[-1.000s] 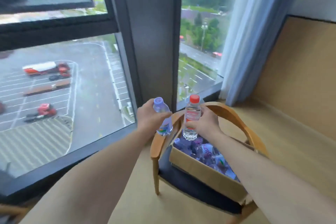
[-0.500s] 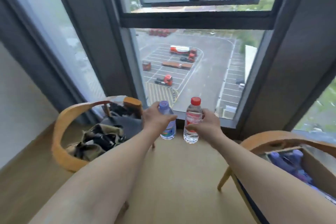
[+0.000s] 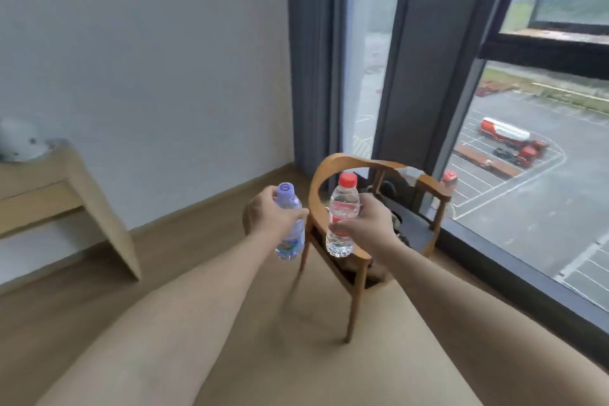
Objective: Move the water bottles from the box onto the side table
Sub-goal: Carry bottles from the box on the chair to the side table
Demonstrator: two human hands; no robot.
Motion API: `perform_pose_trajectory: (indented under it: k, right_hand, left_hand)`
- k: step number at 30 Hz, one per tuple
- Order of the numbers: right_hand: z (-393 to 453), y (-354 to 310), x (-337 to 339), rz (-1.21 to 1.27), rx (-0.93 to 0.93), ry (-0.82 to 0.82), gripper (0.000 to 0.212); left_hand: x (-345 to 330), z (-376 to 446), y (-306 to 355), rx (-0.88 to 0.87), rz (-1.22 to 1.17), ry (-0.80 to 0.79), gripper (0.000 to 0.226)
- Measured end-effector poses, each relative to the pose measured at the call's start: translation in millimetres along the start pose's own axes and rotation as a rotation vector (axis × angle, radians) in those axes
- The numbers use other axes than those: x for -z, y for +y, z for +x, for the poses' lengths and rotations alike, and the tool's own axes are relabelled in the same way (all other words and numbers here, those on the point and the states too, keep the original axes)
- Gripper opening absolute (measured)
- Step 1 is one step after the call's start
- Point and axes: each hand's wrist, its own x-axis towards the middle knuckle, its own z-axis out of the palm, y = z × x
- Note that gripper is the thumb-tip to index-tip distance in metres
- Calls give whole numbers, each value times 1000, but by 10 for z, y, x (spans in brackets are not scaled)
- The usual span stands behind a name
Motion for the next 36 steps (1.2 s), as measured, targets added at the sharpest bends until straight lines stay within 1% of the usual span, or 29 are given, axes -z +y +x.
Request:
perform_pose_trajectory:
  k: [6, 10, 14, 18, 21, 24, 28, 31, 36]
  right_hand:
    - [-201, -914, -1756, 35, 91, -225, 44]
    - [-335, -1429, -2836, 44, 148, -391, 43]
    - [-450, -1817, -3851, 52, 202, -555, 42]
    - [-495, -2213, -4898, 38, 283, -698, 41]
    - [-478, -2554, -5678, 49, 323, -793, 40]
    - [-421, -2963, -6409, 47, 340, -887, 43]
    - [-272, -3561, -7200, 22, 414, -977, 40]
    - [-178, -3976, -7705, 1, 440, -1015, 44]
    - [-140, -4392, -8515, -48, 459, -1060, 46]
  left_hand:
    - [1582, 292, -1095, 132, 46, 198, 50]
    - [2474, 379, -1742, 235, -24, 328, 50]
    - [3247, 404, -2412, 352, -41, 468, 53]
    - [3937, 506, -3071, 471, -13, 608, 50]
    - [4423, 712, -3529, 535, 27, 691, 49]
    - [4937, 1043, -3875, 599, 38, 751, 49]
    - [5607, 1546, -4168, 646, 36, 845, 48]
    - [6007, 1835, -4375, 663, 26, 917, 52]
    - [6573, 2237, -4852, 706, -15, 954, 50]
